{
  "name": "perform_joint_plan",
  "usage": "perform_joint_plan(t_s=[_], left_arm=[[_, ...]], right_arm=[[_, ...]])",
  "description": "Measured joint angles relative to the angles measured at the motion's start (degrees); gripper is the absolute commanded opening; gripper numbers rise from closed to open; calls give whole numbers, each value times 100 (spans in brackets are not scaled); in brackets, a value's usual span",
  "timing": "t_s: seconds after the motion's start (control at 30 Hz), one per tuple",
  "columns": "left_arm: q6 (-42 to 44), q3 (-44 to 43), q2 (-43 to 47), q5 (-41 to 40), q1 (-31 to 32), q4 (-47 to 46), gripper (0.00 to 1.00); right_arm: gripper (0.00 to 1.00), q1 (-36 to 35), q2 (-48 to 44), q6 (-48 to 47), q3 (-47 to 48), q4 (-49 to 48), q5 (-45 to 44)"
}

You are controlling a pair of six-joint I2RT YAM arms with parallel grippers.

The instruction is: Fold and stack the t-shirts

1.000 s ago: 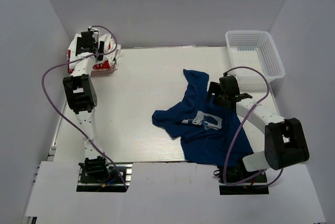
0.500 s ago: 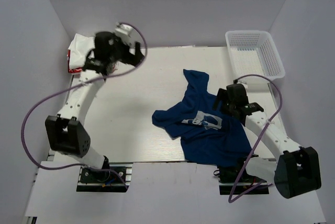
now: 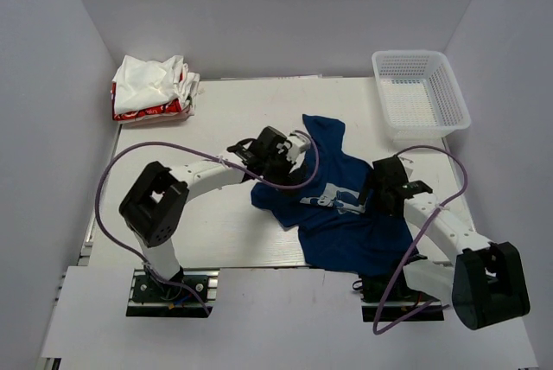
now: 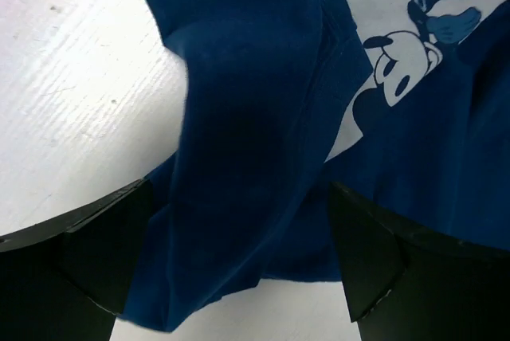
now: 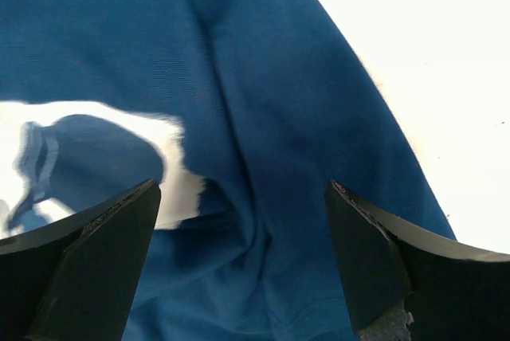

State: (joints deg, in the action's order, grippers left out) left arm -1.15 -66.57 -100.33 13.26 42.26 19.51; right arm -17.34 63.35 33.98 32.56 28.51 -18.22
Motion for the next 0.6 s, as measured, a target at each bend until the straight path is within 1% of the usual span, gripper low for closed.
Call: perform_joint_plan(t_s=[0.07,0.1,0.13,0.17,0.2,0.23,0.3,0.33,0.37,0.4,0.5,0.6], left_arm=[[2,-2,-109,-55,109,-20,98],[0,-26,-162,-72,127,-28,88],[-17,-90,-240,-92,133,-31,75],[-24,-188,-354,-125,133,-44,49],[-85,-275,-472,-173,133,-68,31],[-118,-385,-612,-247,133,-72,1],[-219,-566,-839,-527,131,-68,0],[-323,-616,-925,-686,116,-76,0],[-407,-625,-949,-802,101,-90,0],[-544,-619,-949,-994,83,-94,0],[-997,-566,-807,-1803,-4,-164,0],[-1523,-339,-411,-2500,-170,-186,0]], right_arm=[[88,33,201,17,-33,-9,-22],[84,48,293,17,-42,-15,-33],[79,55,393,20,-46,-15,-42],[72,63,481,15,-48,-24,-52],[46,74,549,2,-48,-46,-52],[34,79,601,-24,-48,-79,-57],[18,83,658,-33,-46,-179,-76],[6,83,675,-37,-37,-245,-72],[2,83,702,-35,-22,-304,-63],[0,83,750,-39,4,-343,-33],[0,74,1064,-142,317,-470,120],[0,44,1563,-267,984,-623,291]])
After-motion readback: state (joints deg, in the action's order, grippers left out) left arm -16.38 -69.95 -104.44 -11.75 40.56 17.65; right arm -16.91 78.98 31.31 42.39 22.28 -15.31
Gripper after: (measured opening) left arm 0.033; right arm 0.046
